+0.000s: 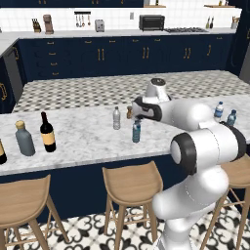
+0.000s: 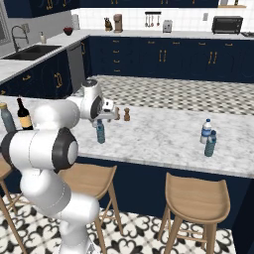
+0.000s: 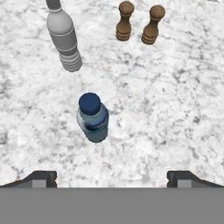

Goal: Move the plastic bottles in the middle to the plastics group, and the glass bottles in the middle to the glass group.

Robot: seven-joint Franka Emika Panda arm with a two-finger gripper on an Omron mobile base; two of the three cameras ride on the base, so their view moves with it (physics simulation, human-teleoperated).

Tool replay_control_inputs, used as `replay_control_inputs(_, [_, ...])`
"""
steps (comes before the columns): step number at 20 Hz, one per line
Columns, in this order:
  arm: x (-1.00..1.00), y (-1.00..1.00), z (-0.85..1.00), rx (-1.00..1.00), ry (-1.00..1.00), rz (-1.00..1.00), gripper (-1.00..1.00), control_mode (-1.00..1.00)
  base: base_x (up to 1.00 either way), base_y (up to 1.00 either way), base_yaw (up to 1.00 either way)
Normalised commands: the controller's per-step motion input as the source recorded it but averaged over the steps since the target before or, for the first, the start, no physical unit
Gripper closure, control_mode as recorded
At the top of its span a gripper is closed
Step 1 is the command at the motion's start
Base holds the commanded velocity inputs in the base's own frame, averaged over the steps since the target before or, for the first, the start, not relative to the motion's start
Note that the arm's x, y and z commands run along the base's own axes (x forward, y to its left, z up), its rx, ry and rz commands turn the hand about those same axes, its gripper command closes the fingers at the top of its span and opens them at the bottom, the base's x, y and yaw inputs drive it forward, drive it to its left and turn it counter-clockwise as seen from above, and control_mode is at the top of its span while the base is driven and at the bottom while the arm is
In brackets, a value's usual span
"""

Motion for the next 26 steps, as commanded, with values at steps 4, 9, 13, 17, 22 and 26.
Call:
replay_control_inputs(4, [-0.01,0.37,0.06,0.00,-0.01,0.05,-1.00,-1.00,0.00,0.00,0.00])
replay_control_inputs(9, [0.13,0.14,-0.07,0.00,-0.05,0.00,-1.00,-1.00,0.00,0.00,0.00])
replay_control_inputs(13, [0.25,-0.02,-0.24,0.00,-0.02,0.00,-1.00,-1.00,0.00,0.00,0.00])
replay_control_inputs(17, [0.21,-0.01,-0.09,0.00,0.00,0.00,-1.00,-1.00,0.00,0.00,0.00])
replay_control_inputs(22, [0.25,0.00,-0.13,0.00,0.02,0.00,-1.00,-1.00,0.00,0.00,0.00])
replay_control_inputs(26, [0.24,0.00,-0.25,0.00,0.02,0.00,-1.00,-1.00,0.00,0.00,0.00])
